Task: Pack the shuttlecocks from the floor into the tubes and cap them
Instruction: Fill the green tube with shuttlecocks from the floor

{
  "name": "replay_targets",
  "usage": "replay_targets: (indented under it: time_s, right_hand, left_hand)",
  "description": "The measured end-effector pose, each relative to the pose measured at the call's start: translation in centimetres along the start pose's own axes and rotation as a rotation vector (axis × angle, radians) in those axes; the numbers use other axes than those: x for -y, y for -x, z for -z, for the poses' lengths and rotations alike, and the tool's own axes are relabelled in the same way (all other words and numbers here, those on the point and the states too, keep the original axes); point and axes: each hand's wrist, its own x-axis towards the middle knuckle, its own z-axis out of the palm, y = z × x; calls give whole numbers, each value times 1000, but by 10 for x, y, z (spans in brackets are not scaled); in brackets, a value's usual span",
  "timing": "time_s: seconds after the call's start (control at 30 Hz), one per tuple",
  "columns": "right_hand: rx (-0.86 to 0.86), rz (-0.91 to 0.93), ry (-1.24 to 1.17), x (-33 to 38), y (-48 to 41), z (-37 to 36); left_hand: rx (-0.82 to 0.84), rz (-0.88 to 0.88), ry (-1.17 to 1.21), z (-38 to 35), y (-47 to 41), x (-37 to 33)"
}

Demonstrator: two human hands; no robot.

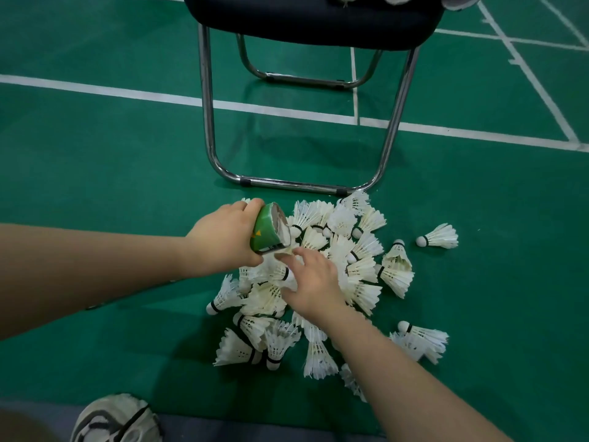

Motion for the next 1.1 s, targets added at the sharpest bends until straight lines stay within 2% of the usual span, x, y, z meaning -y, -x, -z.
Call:
replay_targets:
  time_s: [0.07,0.17,0.37,0.5,0.63,0.73,0.8,0.9,1.1]
  right_hand:
    - [24,123,88,7,-3,-6]
    - [48,196,161,21,-12,-6]
    - [11,187,362,43,-30,-6]
    - [-65,116,314,34,-29,-2]
    - [-211,-131,19,9,-26,11]
    - [-390,-302,-442,-5,-23,17]
    - [-537,-318,-653,-6,-20,25]
    - [-679,-288,-808,3,-18,42]
    - [-764,-220,-886,17,-15,62]
  left_hand:
    - [0,3,8,-1,0,0]
    - [0,9,39,-1,2,3]
    - [-29,28,72,1,5,10]
    - [-17,42,51,3,7,18]
    - [-24,57,63,8,5,22]
    - [-28,59,58,9,2,20]
    - [-25,50,49,9,1,16]
    - [-24,33,43,9,1,11]
    - [-32,25,52,10,4,6]
